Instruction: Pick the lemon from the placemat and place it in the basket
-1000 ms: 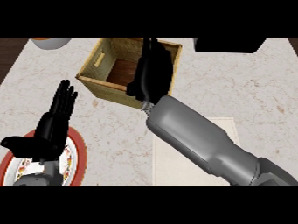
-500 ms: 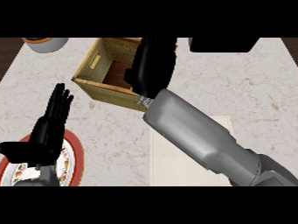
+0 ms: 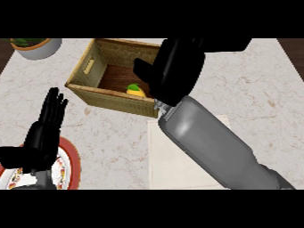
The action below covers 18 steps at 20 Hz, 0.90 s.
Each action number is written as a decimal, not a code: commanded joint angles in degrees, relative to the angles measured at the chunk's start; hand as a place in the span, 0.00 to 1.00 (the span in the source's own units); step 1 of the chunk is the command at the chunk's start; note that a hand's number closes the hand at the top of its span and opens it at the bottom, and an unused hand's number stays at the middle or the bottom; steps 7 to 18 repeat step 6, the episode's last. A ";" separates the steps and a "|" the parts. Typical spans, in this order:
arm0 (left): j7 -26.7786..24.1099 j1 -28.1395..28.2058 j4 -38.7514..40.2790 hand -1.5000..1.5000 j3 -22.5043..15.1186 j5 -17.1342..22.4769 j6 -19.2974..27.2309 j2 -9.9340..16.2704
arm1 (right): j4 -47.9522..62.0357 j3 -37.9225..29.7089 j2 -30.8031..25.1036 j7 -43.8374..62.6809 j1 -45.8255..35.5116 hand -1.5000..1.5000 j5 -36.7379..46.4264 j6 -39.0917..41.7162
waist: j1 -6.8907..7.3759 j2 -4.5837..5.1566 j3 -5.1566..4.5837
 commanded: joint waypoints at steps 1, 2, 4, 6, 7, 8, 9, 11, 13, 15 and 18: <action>1.33 -1.66 0.40 0.50 0.55 -0.23 0.65 0.22 | -14.24 0.19 0.62 9.98 6.92 0.00 4.40 6.12 | -0.95 0.04 0.03; -1.54 0.83 0.29 0.50 0.83 0.93 -0.93 0.37 | -17.18 1.58 0.62 10.83 9.05 0.00 4.96 7.82 | -0.29 0.07 -0.03; -2.59 2.71 -0.54 0.50 0.10 0.95 -1.62 0.17 | -24.16 0.75 0.63 9.72 11.31 0.00 4.21 7.28 | 0.45 0.25 -0.01; 0.95 0.43 -1.34 0.50 -0.56 -0.07 -0.33 0.01 | -30.88 3.81 0.63 9.96 15.43 0.00 6.67 9.98 | 0.66 0.45 -0.01; 0.95 0.43 -1.34 0.50 -0.56 -0.07 -0.33 0.01 | -30.88 3.81 0.63 9.96 15.43 0.00 6.67 9.98 | 0.66 0.45 -0.01; 0.95 0.43 -1.34 0.50 -0.56 -0.07 -0.33 0.01 | -30.88 3.81 0.63 9.96 15.43 0.00 6.67 9.98 | 0.66 0.45 -0.01; 0.95 0.43 -1.34 0.50 -0.56 -0.07 -0.33 0.01 | -30.88 3.81 0.63 9.96 15.43 0.00 6.67 9.98 | 0.66 0.45 -0.01; 0.95 0.43 -1.34 0.50 -0.56 -0.07 -0.33 0.01 | -30.88 3.81 0.63 9.96 15.43 0.00 6.67 9.98 | 0.66 0.45 -0.01; 0.95 0.43 -1.34 0.50 -0.56 -0.07 -0.33 0.01 | -30.88 3.81 0.63 9.96 15.43 0.00 6.67 9.98 | 0.66 0.45 -0.01; 0.95 0.43 -1.34 0.50 -0.56 -0.07 -0.33 0.01 | -30.88 3.81 0.63 9.96 15.43 0.00 6.67 9.98 | 0.66 0.45 -0.01; 0.95 0.43 -1.34 0.50 -0.56 -0.07 -0.33 0.01 | -30.88 3.81 0.63 9.96 15.43 0.00 6.67 9.98 | 0.66 0.45 -0.01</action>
